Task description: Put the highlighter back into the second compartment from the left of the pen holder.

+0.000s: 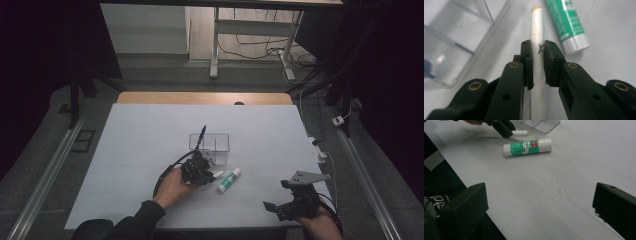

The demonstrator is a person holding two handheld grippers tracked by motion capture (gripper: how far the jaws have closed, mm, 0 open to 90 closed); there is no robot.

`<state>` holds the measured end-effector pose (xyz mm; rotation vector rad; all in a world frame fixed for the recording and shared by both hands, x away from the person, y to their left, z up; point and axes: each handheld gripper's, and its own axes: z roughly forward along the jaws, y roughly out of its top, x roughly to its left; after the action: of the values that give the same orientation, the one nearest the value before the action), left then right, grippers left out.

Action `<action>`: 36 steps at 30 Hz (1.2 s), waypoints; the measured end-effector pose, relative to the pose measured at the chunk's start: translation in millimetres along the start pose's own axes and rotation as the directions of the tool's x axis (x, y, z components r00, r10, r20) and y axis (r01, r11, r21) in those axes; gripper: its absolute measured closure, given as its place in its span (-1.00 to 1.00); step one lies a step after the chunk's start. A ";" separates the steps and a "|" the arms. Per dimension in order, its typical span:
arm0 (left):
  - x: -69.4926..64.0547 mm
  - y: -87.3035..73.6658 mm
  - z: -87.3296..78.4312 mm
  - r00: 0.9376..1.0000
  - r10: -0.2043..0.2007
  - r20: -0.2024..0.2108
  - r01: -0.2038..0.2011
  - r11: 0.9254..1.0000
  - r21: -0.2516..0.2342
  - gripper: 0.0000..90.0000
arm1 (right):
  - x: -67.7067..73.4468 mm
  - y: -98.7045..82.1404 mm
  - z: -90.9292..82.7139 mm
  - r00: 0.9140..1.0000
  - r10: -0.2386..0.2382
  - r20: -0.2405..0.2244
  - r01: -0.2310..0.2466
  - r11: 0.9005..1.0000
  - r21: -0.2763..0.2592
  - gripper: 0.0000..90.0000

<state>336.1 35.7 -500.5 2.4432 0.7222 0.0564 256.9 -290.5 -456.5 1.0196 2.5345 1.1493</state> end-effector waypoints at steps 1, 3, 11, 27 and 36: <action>-0.6 0.4 -2.3 1.000 0.008 -0.002 -0.008 1.000 -0.015 0.74 | 0.0 0.0 0.0 1.000 0.000 0.000 0.000 1.000 0.000 -1.00; -1.7 1.1 -6.3 1.000 0.018 -0.010 -0.018 0.999 -0.039 0.74 | 0.1 0.0 0.0 1.000 0.000 0.000 0.000 1.000 0.000 -1.00; -1.7 3.3 -23.1 1.000 0.004 -0.010 -0.005 0.990 -0.140 0.74 | 0.1 0.0 0.0 1.000 -0.001 0.001 0.001 1.000 0.000 -1.00; 8.6 21.3 -72.1 0.999 -0.032 -0.033 0.019 0.941 -0.337 0.74 | -0.1 0.1 0.7 1.000 0.002 0.002 -0.002 1.000 0.002 -1.00; 18.0 36.0 -84.9 0.998 -0.049 -0.043 0.027 0.913 -0.406 0.74 | -0.3 0.0 0.5 1.000 0.003 0.003 -0.003 1.000 0.003 -1.00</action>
<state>352.1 64.9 -412.6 2.0347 0.7011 0.2331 257.4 -290.4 -456.8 1.0261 2.5337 1.1442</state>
